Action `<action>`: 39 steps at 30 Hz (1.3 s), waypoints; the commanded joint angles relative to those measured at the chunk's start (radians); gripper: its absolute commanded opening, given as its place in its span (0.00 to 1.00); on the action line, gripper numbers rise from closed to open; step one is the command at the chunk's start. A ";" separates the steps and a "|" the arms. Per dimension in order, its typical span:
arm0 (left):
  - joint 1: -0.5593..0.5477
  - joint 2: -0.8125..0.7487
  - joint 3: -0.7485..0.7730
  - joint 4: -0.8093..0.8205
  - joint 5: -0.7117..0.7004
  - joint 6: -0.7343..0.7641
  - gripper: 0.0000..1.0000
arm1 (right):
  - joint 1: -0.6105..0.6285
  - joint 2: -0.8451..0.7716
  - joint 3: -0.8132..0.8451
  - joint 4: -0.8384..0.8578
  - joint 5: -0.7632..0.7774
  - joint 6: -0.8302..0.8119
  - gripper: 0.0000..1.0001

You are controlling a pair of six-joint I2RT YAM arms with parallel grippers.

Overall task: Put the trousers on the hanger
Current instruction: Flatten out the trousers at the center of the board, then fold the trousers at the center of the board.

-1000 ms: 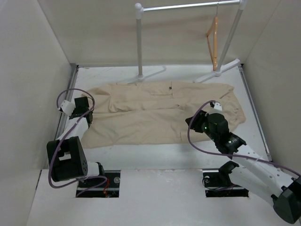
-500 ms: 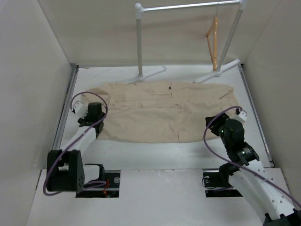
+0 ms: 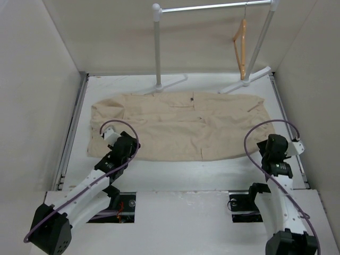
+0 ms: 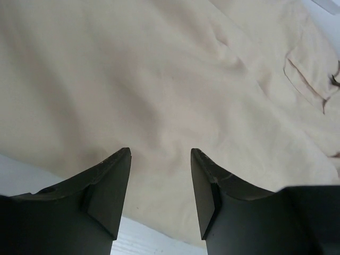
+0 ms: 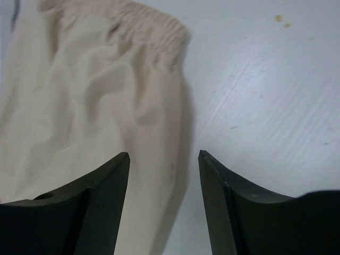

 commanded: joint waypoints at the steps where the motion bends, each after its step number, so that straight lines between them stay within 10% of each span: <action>1: -0.057 -0.037 -0.025 0.008 -0.003 -0.020 0.46 | -0.088 0.093 0.020 0.053 0.006 0.010 0.62; 14: -0.021 -0.086 -0.129 0.062 0.107 0.000 0.46 | -0.121 0.510 0.036 0.368 -0.092 0.056 0.60; 25: 0.033 -0.136 -0.144 0.041 0.166 0.003 0.46 | -0.135 0.154 -0.009 0.177 -0.040 0.041 0.59; 33: 0.061 -0.101 -0.114 0.019 0.173 0.019 0.47 | -0.150 0.496 0.077 0.360 -0.158 -0.004 0.62; 39: 0.114 -0.107 -0.065 -0.082 0.146 0.027 0.48 | -0.153 0.610 0.034 0.449 -0.169 0.033 0.24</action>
